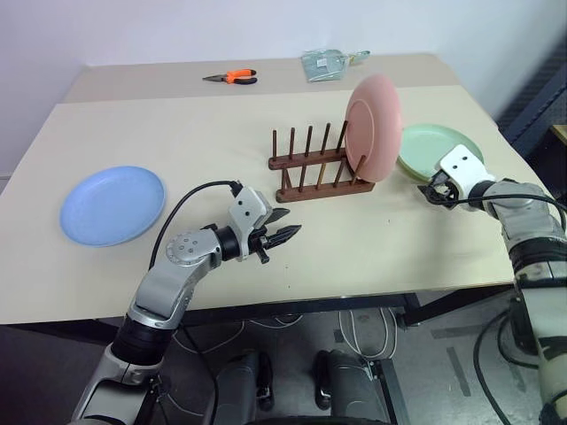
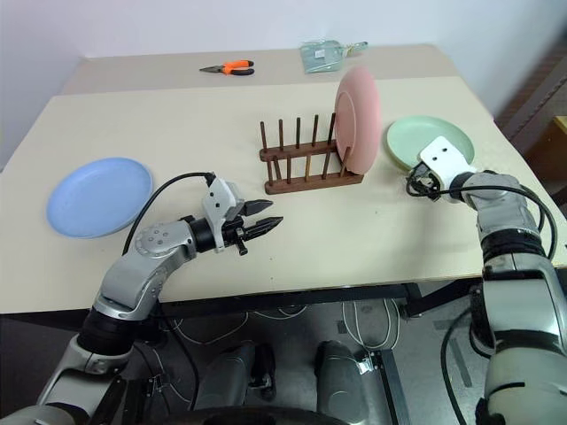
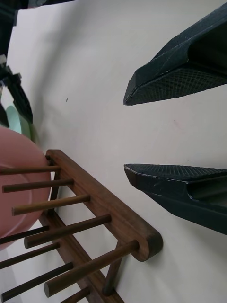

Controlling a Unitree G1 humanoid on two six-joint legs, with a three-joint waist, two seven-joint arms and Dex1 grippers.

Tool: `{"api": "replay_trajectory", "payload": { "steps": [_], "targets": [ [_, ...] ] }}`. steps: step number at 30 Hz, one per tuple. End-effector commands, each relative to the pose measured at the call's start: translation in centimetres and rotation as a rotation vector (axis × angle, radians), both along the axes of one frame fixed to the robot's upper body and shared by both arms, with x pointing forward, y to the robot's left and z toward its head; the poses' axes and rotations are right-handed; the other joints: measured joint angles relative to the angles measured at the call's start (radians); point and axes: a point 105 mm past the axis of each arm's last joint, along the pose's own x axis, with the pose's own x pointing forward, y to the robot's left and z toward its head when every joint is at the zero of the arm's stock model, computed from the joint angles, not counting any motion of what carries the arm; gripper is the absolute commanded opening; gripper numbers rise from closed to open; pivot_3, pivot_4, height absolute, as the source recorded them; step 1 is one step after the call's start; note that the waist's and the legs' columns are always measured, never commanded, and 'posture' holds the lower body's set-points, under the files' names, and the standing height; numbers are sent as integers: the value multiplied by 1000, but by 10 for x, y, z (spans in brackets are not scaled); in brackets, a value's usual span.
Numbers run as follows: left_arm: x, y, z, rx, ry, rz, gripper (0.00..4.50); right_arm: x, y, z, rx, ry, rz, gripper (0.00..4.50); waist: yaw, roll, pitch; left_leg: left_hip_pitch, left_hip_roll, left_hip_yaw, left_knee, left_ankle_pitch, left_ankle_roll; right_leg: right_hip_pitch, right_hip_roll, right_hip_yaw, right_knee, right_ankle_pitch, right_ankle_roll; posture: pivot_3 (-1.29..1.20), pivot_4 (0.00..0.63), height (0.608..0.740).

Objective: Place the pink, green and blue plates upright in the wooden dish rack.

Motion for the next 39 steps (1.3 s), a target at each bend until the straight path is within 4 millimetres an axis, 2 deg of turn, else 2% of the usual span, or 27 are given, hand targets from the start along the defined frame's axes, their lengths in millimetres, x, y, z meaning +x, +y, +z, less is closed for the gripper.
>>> {"api": "replay_trajectory", "payload": {
  "steps": [1, 4, 6, 8, 10, 14, 16, 18, 20, 22, 23, 27, 29, 32, 36, 39],
  "targets": [
    [-4, 0, 9, -10, -43, -4, 1996, 5, -1, -1, -48, -8, -31, 2822, 2, 0, 0, 0, 0, 0, 0, 0, 0, 0, 0, 0, 0, 0, 0, 0, 150, 740],
    [-5, 2, 9, -12, -43, 10, 1996, 6, 0, -4, -47, 3, -43, 1857, 2, 0, 0, 0, 0, 0, 0, 0, 0, 0, 0, 0, 0, 0, 0, 0, 150, 740],
    [-6, 4, 10, -13, -43, 17, 1996, 7, 1, -6, -36, 4, -48, 828, 3, 0, 0, 0, 0, 0, 0, 0, 0, 1, 0, 0, 0, 0, 0, 0, 150, 740],
    [-6, 4, 9, -11, -44, 20, 1996, 7, 0, -6, -53, -1, -49, 14, 0, 0, 0, 1, 0, 0, 0, 0, 0, 2, 0, 0, 0, 0, 0, 0, 150, 740],
    [-7, 4, 9, -11, -43, 22, 1996, 7, -2, -1, -62, -33, -53, 14, 0, 0, 0, 2, 0, 0, 0, 0, 0, 2, 0, 0, 0, 0, 0, 0, 150, 740],
    [-7, 4, 9, -10, -44, 20, 1996, 8, -6, 20, -152, -137, -36, 14, 0, 0, 0, 2, 0, 0, 0, 0, 0, 2, 0, 0, 0, 0, 0, 0, 150, 740],
    [-8, 5, 9, -10, -44, 23, 1996, 9, -10, 46, -173, -240, -29, 14, 1, 1, 0, 2, 0, 0, 0, 0, 0, 2, 0, 0, 0, 0, 0, 0, 150, 740],
    [-8, 6, 9, -9, -41, 25, 1996, 7, -8, 87, -81, -396, -18, 14, 1, 3, 1, 2, 0, 0, 0, 0, 0, 2, 0, 0, 0, 0, 0, 0, 150, 740],
    [-9, 7, 8, -9, -35, 24, 1996, -4, -1, 138, 88, -574, 27, 14, 0, 3, 2, 2, 0, 0, -1, 0, 0, 2, 0, 0, 0, 0, 0, 0, 150, 740],
    [-9, 8, 6, -8, -28, 23, 1996, -25, 15, 188, 320, -714, 136, 14, 0, 3, 2, 2, 0, 0, -1, 0, -1, 2, 0, 0, 0, 0, 0, 0, 150, 740],
    [-9, 9, 6, -9, -22, 22, 1996, -38, 26, 205, 442, -735, 213, 14, 1, 4, 2, 2, 1, -1, -1, 0, -1, 2, 0, 0, 0, 0, 0, 0, 150, 740],
    [-7, 12, 6, -11, -15, 20, 1996, -95, 78, 244, 816, -638, 600, 14, 8, 3, 2, 2, 2, -2, -1, 0, -1, 2, -2, 0, 0, 0, -1, 0, 150, 740],
    [-5, 16, 6, -5, -15, 22, 1996, -125, 113, 247, 898, -498, 837, 14, 8, 3, 1, 2, 1, -3, -1, 0, -1, 2, -3, -1, 0, 0, -1, 0, 150, 740],
    [-2, 20, 6, 4, -15, 28, 1996, -139, 146, 241, 1031, -320, 1002, 14, 7, 3, 1, 2, 1, -3, -1, -1, 0, 2, -5, -1, -1, 0, -1, 0, 150, 740],
    [-4, 17, 5, 2, -16, 23, 1996, -124, 176, 213, 1176, -89, 1019, 14, 6, 3, 1, 1, 0, -2, -1, -1, 0, 0, -7, -1, 0, 1, -2, 0, 150, 740],
    [-5, 16, 5, -2, -16, 24, 1996, -104, 182, 194, 1221, 7, 949, 14, 10, 3, 1, -1, 0, -2, -1, -1, 1, -2, -7, -2, 0, 1, -2, 0, 150, 740]
  ]
}}
